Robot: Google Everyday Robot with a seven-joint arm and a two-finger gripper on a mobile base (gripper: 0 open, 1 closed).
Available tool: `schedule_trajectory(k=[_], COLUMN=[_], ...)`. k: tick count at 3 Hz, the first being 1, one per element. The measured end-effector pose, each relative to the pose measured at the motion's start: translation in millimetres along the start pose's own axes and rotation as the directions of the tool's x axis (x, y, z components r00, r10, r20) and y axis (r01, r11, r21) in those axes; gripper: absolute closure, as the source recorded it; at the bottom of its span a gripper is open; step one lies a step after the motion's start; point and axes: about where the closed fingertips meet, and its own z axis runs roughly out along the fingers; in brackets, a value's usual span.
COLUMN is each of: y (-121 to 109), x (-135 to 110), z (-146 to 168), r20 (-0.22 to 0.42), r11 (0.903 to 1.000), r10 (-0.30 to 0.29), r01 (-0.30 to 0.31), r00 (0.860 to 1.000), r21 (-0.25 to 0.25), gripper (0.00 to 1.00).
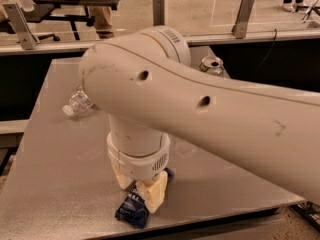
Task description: Move rxbar blueberry near 7up can
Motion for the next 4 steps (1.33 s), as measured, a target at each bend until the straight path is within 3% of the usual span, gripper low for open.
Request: schedule_trajectory(k=[1,2,3,4], y=[-0.2,0.8,-4.1,-15.8], x=[-0.2,14.8,51.3,97.1], z=[-3.9,-15.2,-37.9,-62.3], r20=[0.0,-0.005,0.007,0.038], r11=[1.0,0.998,0.9793,0.9394], r10=[0.0,0.06,0.195,0.329], r01=[0.0,-0.06,-0.195,-0.331], r00=[1.0,0.998,0.981,0.944], r21=[0.0,0.019,0.052,0.089], gripper=[0.85,1.0,1.0,1.0])
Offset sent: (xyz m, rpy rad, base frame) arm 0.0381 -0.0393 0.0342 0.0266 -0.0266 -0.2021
